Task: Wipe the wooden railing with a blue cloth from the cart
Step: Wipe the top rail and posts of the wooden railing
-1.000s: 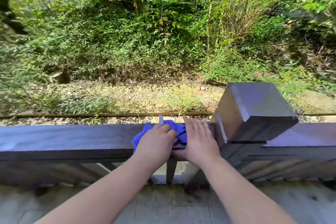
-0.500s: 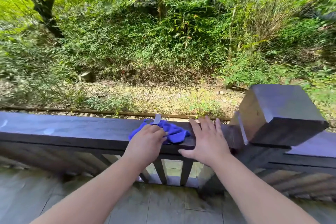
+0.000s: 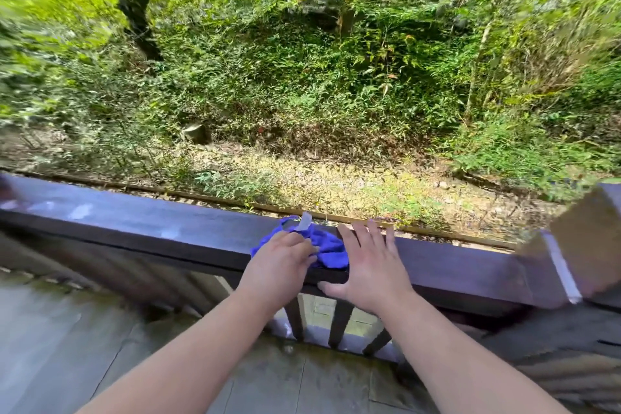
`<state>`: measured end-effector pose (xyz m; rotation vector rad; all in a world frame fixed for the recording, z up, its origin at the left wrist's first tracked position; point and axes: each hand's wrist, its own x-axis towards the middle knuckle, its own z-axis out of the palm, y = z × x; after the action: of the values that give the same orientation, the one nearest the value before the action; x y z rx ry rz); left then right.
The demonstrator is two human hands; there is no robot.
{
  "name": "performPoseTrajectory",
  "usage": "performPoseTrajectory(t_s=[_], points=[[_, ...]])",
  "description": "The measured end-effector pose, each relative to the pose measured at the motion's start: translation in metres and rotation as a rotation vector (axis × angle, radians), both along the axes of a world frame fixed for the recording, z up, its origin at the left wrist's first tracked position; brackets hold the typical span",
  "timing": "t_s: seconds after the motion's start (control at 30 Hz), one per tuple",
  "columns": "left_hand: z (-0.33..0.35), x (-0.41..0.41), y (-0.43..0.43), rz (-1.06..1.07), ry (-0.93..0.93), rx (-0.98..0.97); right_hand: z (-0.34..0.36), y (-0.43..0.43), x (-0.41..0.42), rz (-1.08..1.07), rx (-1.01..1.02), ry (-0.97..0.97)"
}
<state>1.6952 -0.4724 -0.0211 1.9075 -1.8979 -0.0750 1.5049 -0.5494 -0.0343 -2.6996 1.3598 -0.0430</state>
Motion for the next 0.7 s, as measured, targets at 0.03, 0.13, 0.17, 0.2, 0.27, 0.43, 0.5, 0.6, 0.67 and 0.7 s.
performPoseTrajectory(t_s=[0.03,0.13,0.17,0.2,0.27,0.43,0.5,0.6,0.67,0.7], points=[[0.0,0.012,0.003,0.0,0.005,-0.003,0.001,0.002,0.013,0.006,0.001,-0.001],[-0.003,0.047,0.012,-0.018,0.022,-0.017,0.002,0.008,0.053,0.024,0.002,-0.008],[-0.003,0.056,0.014,-0.033,0.02,-0.027,0.003,0.01,0.064,0.023,0.002,-0.017],[-0.004,0.067,0.016,-0.046,0.02,-0.037,0.004,0.012,0.078,0.018,0.001,-0.028],[-0.005,0.09,0.02,-0.071,0.025,-0.041,0.003,0.017,0.104,0.005,-0.009,-0.041],[-0.007,0.146,0.041,-0.119,-0.044,-0.087,-0.004,0.023,0.137,-0.064,-0.043,-0.03],[-0.009,0.172,0.048,-0.116,-0.076,-0.119,-0.007,0.022,0.137,-0.077,-0.075,-0.019],[-0.008,0.204,0.057,-0.066,-0.046,-0.125,-0.008,0.024,0.136,-0.079,-0.13,-0.031],[-0.008,0.215,0.061,-0.063,-0.018,-0.126,-0.006,0.026,0.137,-0.087,-0.143,-0.011],[-0.008,0.22,0.062,-0.068,-0.003,-0.132,-0.004,0.027,0.138,-0.091,-0.145,0.009]])
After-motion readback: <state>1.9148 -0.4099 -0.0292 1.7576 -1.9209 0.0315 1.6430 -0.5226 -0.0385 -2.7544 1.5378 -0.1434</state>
